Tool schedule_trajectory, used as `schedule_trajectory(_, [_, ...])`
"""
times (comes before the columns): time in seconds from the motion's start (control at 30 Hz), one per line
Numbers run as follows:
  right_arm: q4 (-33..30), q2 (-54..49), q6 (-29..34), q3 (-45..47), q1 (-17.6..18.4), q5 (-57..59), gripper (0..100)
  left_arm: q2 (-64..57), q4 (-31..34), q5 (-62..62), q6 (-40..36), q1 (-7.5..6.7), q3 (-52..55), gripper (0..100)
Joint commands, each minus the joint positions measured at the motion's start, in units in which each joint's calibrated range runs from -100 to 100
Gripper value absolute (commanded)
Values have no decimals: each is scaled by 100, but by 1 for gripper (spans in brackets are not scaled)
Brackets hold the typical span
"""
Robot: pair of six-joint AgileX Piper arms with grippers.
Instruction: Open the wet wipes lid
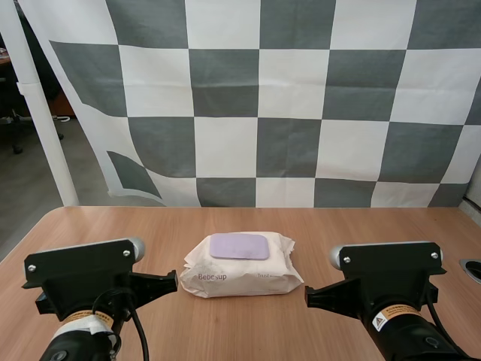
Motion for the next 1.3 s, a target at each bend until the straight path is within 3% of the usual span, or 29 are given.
schedule_trajectory(0.0, [0, 4, -3, 0, -3, -2, 0, 0, 0, 2, 0, -65, 0, 0])
schedule_trajectory(0.17, [0, 4, -3, 0, -3, -2, 0, 0, 0, 2, 0, -245, 0, 0])
schedule_trajectory(0.6, [0, 4, -3, 0, -3, -2, 0, 0, 0, -67, 0, -252, 0, 0])
schedule_trajectory(0.77, [52, 4, -3, 0, -3, -242, 0, 0, 518, -608, 82, -252, 0, 0])
schedule_trajectory(1.0, [39, 4, -3, -1032, -3, -58, 0, 0, 1144, -801, 229, -252, -680, 0])
schedule_trajectory(1.27, [0, 4, -3, -2294, -3, -84, 0, 0, 1289, -202, 229, -252, -2117, 0])
